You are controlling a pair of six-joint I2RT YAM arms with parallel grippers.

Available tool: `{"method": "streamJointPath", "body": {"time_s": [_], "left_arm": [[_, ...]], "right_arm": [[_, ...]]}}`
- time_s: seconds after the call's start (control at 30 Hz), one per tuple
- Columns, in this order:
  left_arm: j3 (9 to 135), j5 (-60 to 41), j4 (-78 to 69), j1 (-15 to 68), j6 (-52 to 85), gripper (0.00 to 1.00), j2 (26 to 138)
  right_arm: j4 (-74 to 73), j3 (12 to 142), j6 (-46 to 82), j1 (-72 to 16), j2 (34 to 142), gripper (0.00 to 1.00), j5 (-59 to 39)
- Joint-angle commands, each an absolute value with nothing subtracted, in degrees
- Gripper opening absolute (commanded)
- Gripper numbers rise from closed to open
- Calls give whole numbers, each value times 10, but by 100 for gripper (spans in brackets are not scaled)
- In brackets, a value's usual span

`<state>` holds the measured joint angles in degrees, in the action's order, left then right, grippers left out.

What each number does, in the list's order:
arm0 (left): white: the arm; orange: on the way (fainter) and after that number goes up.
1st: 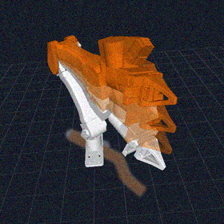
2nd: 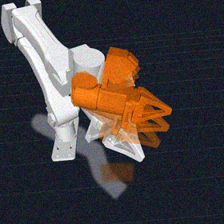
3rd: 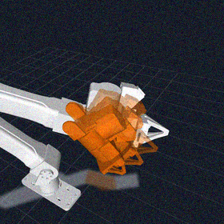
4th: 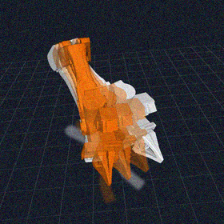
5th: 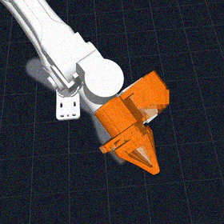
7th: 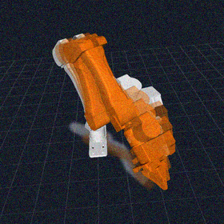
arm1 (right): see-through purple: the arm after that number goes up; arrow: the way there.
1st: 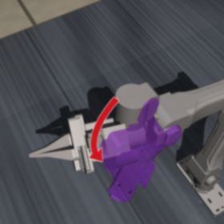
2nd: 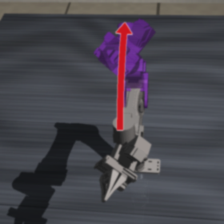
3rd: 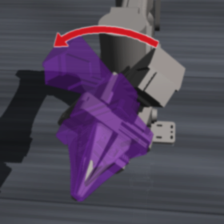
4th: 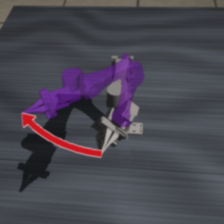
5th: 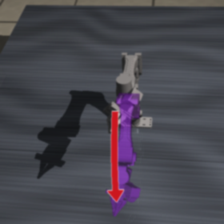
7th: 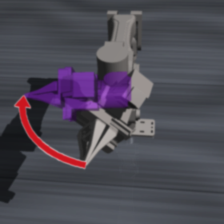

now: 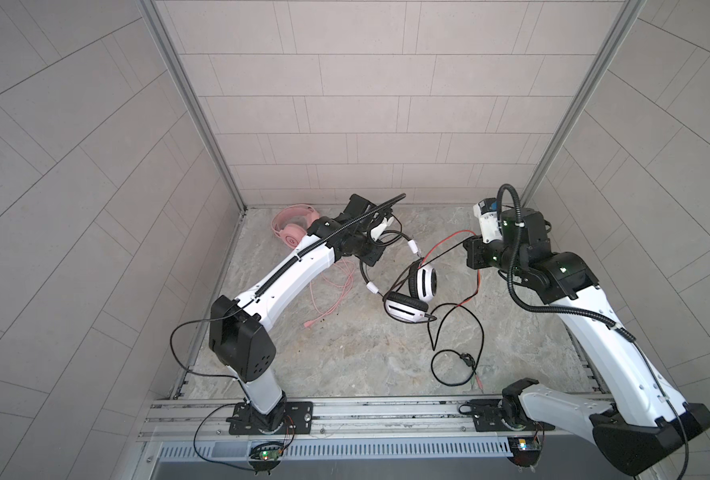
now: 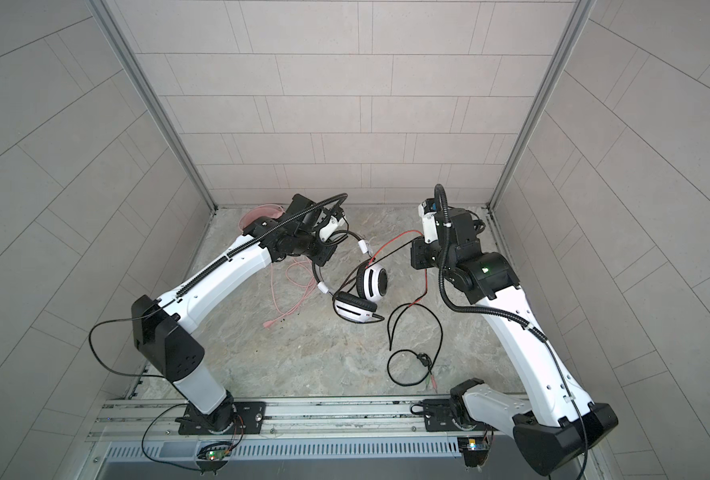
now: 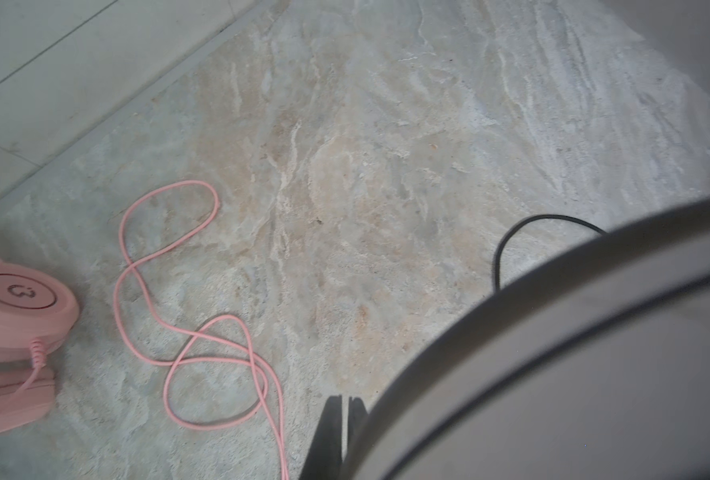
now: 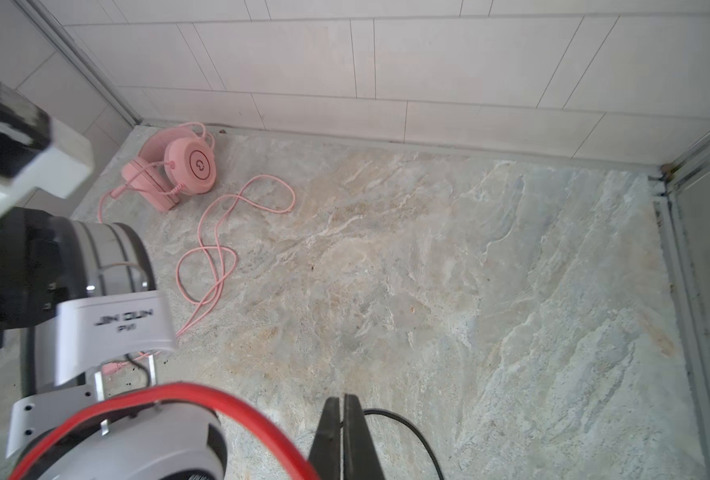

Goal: Wrap the headphones
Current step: 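Wrap the cable over the earcups, bringing the right gripper under the headset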

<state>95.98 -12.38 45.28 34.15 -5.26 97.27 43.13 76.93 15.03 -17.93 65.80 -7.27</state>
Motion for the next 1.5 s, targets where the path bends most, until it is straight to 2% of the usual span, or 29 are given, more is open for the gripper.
{"method": "streamJointPath", "body": {"time_s": [0.0, 0.13, 0.3, 0.6, 0.7, 0.8, 0.93, 1.13, 1.47], "left_arm": [[964, -180, 435, 343, -51, 0, 968], [972, -208, 438, 338, -44, 0, 976], [966, -258, 420, 330, -29, 0, 971], [925, -353, 330, 304, 33, 0, 944], [911, -343, 315, 298, 39, 0, 933], [914, -336, 323, 295, 30, 0, 932], [908, -344, 311, 291, 39, 0, 929], [904, -349, 300, 287, 48, 0, 922], [876, -382, 238, 257, 96, 0, 902]], "right_arm": [[371, 726, 160, -176, 671, 0, -72], [366, 697, 148, -174, 692, 0, -45], [331, 631, 159, -169, 703, 0, -59], [286, 567, 186, -169, 723, 0, -134], [275, 558, 201, -169, 734, 1, -159], [239, 544, 224, -169, 741, 7, -196], [181, 521, 257, -169, 757, 10, -234], [119, 505, 286, -184, 798, 42, -303], [-15, 493, 336, -233, 888, 48, -333]]}}
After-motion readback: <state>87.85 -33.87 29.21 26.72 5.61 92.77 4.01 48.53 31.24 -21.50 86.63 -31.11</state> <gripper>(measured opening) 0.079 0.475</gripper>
